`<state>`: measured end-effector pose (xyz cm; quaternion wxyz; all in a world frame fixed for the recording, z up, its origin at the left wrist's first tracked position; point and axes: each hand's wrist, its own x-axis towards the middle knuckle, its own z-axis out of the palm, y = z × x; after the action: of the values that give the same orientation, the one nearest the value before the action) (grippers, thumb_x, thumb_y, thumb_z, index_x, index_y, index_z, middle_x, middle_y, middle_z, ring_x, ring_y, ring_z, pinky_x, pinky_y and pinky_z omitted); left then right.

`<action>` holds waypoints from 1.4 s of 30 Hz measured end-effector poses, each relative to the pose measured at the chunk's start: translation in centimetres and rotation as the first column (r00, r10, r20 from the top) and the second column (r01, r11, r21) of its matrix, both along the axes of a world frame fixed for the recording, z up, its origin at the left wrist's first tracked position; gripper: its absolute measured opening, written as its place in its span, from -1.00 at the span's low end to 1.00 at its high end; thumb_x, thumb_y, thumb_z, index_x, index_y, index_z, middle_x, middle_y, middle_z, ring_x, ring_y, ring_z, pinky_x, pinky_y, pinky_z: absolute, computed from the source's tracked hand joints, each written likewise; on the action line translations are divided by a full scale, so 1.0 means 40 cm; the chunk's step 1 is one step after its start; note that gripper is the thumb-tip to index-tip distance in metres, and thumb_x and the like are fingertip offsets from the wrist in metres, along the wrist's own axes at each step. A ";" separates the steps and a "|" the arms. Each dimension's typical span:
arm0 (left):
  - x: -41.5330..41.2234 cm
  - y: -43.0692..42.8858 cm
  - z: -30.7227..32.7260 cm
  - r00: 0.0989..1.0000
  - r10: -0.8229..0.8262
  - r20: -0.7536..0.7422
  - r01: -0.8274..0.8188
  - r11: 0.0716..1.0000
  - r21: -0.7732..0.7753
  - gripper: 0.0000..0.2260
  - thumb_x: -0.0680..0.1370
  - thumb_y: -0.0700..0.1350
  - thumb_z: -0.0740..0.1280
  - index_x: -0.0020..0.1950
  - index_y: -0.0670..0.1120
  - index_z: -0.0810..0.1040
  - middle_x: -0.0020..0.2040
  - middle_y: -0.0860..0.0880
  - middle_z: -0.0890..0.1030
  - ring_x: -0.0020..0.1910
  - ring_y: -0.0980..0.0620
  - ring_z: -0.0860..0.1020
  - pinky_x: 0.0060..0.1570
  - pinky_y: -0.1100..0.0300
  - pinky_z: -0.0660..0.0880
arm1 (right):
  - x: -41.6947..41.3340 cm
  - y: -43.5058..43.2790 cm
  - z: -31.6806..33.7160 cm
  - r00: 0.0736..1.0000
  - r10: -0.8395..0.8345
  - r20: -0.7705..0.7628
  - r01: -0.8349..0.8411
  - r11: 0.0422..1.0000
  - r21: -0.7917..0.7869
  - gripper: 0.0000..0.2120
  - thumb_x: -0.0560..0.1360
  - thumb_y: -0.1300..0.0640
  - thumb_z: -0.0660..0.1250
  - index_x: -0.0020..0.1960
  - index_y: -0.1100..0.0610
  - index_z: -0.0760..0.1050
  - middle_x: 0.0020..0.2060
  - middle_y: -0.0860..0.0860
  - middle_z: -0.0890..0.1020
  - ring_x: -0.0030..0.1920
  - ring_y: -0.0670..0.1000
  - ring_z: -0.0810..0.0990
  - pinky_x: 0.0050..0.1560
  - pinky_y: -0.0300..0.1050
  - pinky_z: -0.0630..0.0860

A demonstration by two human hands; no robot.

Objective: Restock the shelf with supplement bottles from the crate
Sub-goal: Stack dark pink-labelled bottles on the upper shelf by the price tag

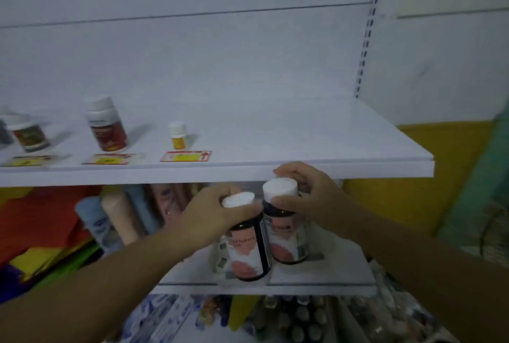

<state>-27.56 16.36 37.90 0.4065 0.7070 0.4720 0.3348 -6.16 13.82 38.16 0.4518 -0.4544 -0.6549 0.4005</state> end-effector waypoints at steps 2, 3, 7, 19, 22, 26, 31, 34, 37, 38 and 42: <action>-0.061 -0.022 0.076 0.990 0.125 0.058 -0.127 0.992 0.023 -0.61 0.18 0.23 0.50 -0.24 -0.03 0.54 -0.36 0.08 0.61 -0.36 0.18 0.57 -0.39 0.33 0.44 | -0.080 0.021 0.052 0.978 0.083 -0.191 -0.086 0.996 -0.006 -0.63 0.28 0.11 0.52 0.05 -0.06 0.52 0.01 -0.01 0.65 -0.09 -0.10 0.67 -0.18 -0.25 0.58; -0.091 -0.029 0.108 0.978 0.171 0.119 -0.176 0.984 0.025 -0.64 0.18 0.19 0.51 -0.25 -0.02 0.53 -0.38 0.09 0.62 -0.39 0.20 0.58 -0.42 0.34 0.44 | -0.123 0.028 0.075 0.954 0.124 -0.272 -0.129 0.992 0.001 -0.59 0.25 0.09 0.50 0.08 -0.01 0.52 -0.01 0.03 0.67 -0.08 -0.05 0.68 -0.18 -0.23 0.58; -0.199 -0.068 0.209 0.888 0.296 0.352 -0.313 0.950 -0.009 -0.64 0.16 0.05 0.58 -0.18 -0.02 0.53 -0.31 0.02 0.66 -0.31 0.07 0.62 -0.35 0.21 0.49 | -0.285 0.045 0.143 0.881 0.229 -0.414 -0.227 0.972 0.054 -0.63 0.22 0.02 0.48 0.02 0.03 0.60 -0.07 0.05 0.71 -0.06 0.03 0.69 -0.16 -0.18 0.58; -0.652 -0.107 0.291 0.824 0.258 0.505 -0.180 0.964 -0.198 -0.64 0.22 -0.13 0.47 -0.02 -0.19 0.59 -0.12 -0.17 0.67 -0.17 -0.08 0.63 -0.19 0.13 0.60 | -0.747 0.062 0.219 0.937 0.267 -0.226 -0.249 0.963 0.105 -0.79 0.50 -0.05 0.26 0.04 0.01 0.58 -0.10 0.00 0.72 -0.09 -0.03 0.69 -0.15 -0.15 0.60; -0.782 -0.099 0.293 0.832 0.243 0.499 -0.184 0.969 -0.165 -0.61 0.23 -0.14 0.47 0.03 -0.19 0.59 -0.13 -0.16 0.68 -0.18 -0.07 0.64 -0.20 0.14 0.60 | -0.875 0.076 0.232 0.944 0.240 -0.228 -0.225 0.970 0.091 -0.82 0.53 0.00 0.24 0.01 -0.01 0.60 -0.10 0.02 0.71 -0.05 0.02 0.68 -0.03 0.00 0.59; -0.923 -0.083 0.298 0.826 0.211 0.524 -0.185 0.977 -0.101 -0.86 0.22 -0.10 0.46 -0.26 -0.10 0.68 -0.29 -0.07 0.70 -0.32 0.02 0.66 -0.33 0.22 0.59 | -1.019 0.086 0.241 0.948 0.227 -0.224 -0.202 0.971 0.126 -0.79 0.54 -0.01 0.21 0.03 0.04 0.57 -0.09 0.06 0.71 -0.06 0.07 0.68 0.00 0.06 0.59; -1.051 -0.045 0.295 0.784 0.282 0.553 -0.259 0.958 -0.120 -0.58 0.15 -0.05 0.52 -0.03 -0.14 0.62 -0.20 -0.09 0.72 -0.25 -0.01 0.68 -0.32 0.20 0.59 | -1.144 0.113 0.243 0.944 0.229 -0.237 -0.201 0.970 0.135 -0.80 0.55 0.00 0.19 -0.01 0.00 0.57 -0.15 -0.05 0.72 -0.14 -0.07 0.68 -0.24 -0.23 0.57; -1.113 -0.019 0.287 0.780 0.300 0.549 -0.286 0.952 -0.114 -0.48 0.11 0.03 0.55 0.01 -0.12 0.61 -0.13 -0.11 0.72 -0.17 -0.04 0.68 -0.28 0.17 0.58 | -1.200 0.141 0.239 0.944 0.237 -0.229 -0.210 0.968 0.136 -0.78 0.55 -0.03 0.18 0.04 -0.02 0.56 -0.12 -0.09 0.71 -0.12 -0.10 0.68 -0.26 -0.31 0.55; -1.166 0.019 0.297 0.778 0.292 0.556 -0.288 0.953 -0.098 -0.53 0.14 0.01 0.53 -0.01 -0.11 0.60 -0.17 -0.08 0.71 -0.20 -0.01 0.67 -0.31 0.18 0.57 | -1.258 0.172 0.259 0.941 0.265 -0.209 -0.237 0.960 0.152 -0.75 0.49 -0.12 0.24 0.05 -0.03 0.55 -0.14 -0.13 0.71 -0.14 -0.11 0.68 -0.28 -0.33 0.55; -1.182 0.036 0.308 0.771 0.294 0.564 -0.295 0.951 -0.093 -0.57 0.17 -0.01 0.51 -0.02 -0.11 0.60 -0.18 -0.08 0.71 -0.21 0.00 0.68 -0.32 0.20 0.57 | -1.278 0.186 0.272 0.939 0.277 -0.206 -0.246 0.955 0.164 -0.69 0.43 -0.18 0.28 0.03 -0.02 0.56 -0.15 -0.11 0.71 -0.15 -0.10 0.69 -0.28 -0.31 0.56; -1.254 0.101 0.375 0.804 0.315 0.505 -0.361 0.932 -0.007 -0.55 0.24 0.04 0.47 0.05 -0.12 0.58 -0.15 -0.06 0.70 -0.16 -0.01 0.67 -0.25 0.18 0.59 | -1.366 0.258 0.342 0.928 0.306 -0.214 -0.259 0.941 0.220 -0.50 0.17 -0.32 0.38 -0.07 0.02 0.58 -0.20 -0.01 0.72 -0.20 -0.01 0.70 -0.25 -0.15 0.62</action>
<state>-77.70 20.39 52.89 0.4160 0.5183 0.4542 0.5933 -60.81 24.16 51.84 0.5072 -0.2576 -0.6877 0.4510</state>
